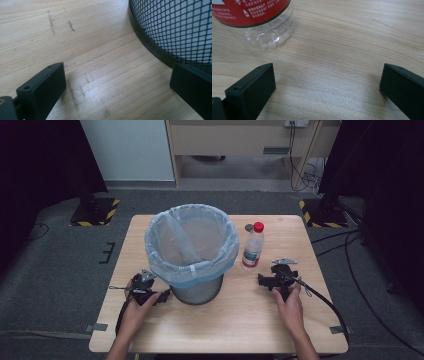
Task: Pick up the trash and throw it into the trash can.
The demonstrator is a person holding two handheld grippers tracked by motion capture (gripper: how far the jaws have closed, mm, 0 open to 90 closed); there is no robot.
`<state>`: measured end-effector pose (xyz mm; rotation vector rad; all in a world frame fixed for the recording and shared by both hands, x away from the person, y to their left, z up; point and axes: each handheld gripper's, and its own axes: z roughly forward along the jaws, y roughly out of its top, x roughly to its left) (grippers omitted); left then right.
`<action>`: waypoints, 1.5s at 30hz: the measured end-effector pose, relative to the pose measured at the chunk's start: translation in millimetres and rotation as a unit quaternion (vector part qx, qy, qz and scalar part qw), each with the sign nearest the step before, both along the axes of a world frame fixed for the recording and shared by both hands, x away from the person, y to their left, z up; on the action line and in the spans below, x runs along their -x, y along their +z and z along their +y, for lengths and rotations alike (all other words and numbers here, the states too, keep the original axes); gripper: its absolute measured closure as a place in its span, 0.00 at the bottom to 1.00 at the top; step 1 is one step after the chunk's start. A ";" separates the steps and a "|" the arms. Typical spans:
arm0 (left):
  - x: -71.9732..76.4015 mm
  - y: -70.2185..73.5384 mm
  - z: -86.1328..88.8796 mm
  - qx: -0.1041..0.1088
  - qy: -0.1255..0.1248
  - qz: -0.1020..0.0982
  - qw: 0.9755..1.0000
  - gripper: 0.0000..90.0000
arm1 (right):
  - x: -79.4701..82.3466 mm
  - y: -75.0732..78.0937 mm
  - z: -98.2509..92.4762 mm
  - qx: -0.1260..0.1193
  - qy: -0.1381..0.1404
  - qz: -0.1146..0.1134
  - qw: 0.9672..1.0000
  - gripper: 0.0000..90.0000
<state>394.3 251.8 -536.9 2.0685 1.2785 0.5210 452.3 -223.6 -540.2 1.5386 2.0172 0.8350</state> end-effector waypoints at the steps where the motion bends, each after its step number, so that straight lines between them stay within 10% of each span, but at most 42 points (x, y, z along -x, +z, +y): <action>1: 0.0 0.0 0.0 0.000 0.000 0.000 1.000 0.00 | 0.0 0.0 0.0 0.000 0.000 0.000 1.000 0.00; 26: -0.1 0.0 0.1 0.000 0.000 0.000 1.000 0.00 | -0.5 2.0 -0.9 0.005 0.022 0.005 1.000 0.03; 31: -0.1 0.0 0.1 0.000 0.000 0.000 1.000 0.00 | 5.4 8.3 -0.7 0.045 0.040 -0.021 0.998 0.04; 45: -0.1 0.0 0.1 0.000 0.000 0.000 1.000 0.00 | 5.6 49.7 8.9 -0.006 0.072 -0.049 0.996 0.06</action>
